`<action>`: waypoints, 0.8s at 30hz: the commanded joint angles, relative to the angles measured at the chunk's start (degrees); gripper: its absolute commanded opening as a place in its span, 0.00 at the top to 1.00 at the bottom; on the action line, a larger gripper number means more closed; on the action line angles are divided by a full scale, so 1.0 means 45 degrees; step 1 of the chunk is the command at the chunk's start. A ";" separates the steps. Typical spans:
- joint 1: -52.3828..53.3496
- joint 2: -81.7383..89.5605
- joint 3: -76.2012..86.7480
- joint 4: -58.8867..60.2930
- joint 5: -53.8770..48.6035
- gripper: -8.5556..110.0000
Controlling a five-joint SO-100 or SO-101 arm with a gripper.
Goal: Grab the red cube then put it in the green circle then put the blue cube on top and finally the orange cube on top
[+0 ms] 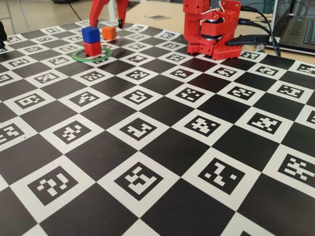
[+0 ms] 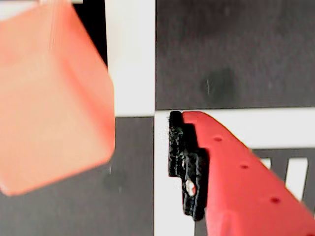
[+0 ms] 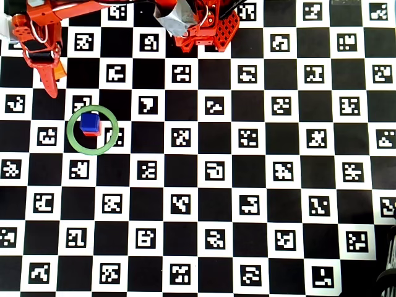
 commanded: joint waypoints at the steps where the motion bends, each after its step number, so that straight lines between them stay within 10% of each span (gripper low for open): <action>1: 0.0137 0.0156 -0.0898 -0.0625 -0.0020 0.48; 24: -0.0273 0.0234 -0.0918 -0.0918 0.0312 0.48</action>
